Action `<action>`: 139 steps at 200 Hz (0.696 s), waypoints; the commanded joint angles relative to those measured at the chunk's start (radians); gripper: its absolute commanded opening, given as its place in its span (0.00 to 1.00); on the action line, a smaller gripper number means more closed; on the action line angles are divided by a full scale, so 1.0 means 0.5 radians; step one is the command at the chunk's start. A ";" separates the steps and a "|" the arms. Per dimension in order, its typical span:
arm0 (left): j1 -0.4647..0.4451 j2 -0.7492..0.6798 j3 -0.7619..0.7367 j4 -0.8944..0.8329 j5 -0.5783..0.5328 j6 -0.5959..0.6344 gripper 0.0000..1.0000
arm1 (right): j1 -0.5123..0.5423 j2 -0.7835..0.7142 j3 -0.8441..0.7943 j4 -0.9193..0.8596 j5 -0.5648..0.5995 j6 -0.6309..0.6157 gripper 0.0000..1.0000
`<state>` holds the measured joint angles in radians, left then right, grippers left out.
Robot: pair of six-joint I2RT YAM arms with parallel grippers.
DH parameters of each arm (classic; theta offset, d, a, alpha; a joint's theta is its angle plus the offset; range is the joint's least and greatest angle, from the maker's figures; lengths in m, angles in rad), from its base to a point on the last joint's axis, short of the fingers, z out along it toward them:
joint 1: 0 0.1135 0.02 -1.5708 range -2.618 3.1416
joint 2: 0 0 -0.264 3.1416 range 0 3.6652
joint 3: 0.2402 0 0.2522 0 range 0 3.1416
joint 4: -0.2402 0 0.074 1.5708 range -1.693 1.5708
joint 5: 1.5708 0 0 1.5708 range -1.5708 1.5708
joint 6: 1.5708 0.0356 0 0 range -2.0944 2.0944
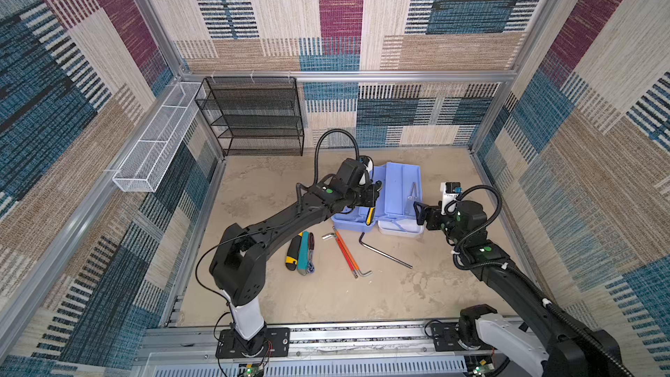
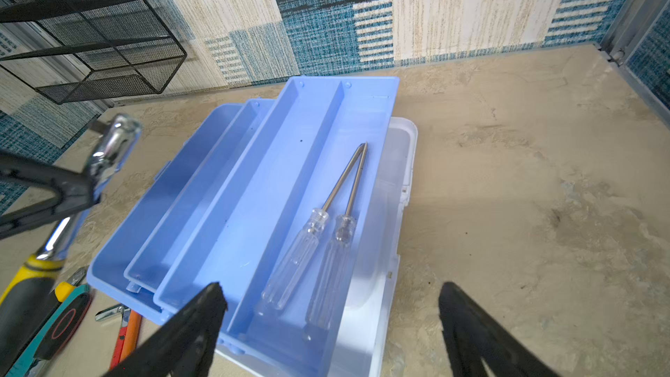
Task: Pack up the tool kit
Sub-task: 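Lift the ratchet with the left gripper and carry it over the blue tray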
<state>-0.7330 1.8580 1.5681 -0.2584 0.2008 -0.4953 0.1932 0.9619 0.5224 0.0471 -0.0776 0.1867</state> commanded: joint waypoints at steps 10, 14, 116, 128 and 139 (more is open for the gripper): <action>0.006 0.218 0.288 0.050 0.154 0.014 0.00 | -0.003 -0.011 0.007 0.058 0.034 0.016 0.94; 0.009 0.249 0.324 0.048 0.167 0.003 0.00 | -0.003 -0.014 0.011 0.051 0.035 0.013 0.94; 0.028 0.723 0.835 -0.069 0.137 -0.155 0.00 | -0.006 -0.058 0.020 -0.002 0.066 -0.012 0.94; 0.027 0.742 0.850 -0.080 0.112 -0.161 0.00 | -0.006 -0.053 0.020 -0.002 0.060 -0.012 0.94; 0.027 0.764 0.877 -0.113 0.096 -0.163 0.00 | -0.007 -0.048 0.020 -0.002 0.060 -0.012 0.94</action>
<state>-0.7204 2.2250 1.9789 -0.3088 0.2844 -0.5602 0.1902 0.9348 0.5217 0.0357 -0.0505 0.1818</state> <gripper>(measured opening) 0.121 0.941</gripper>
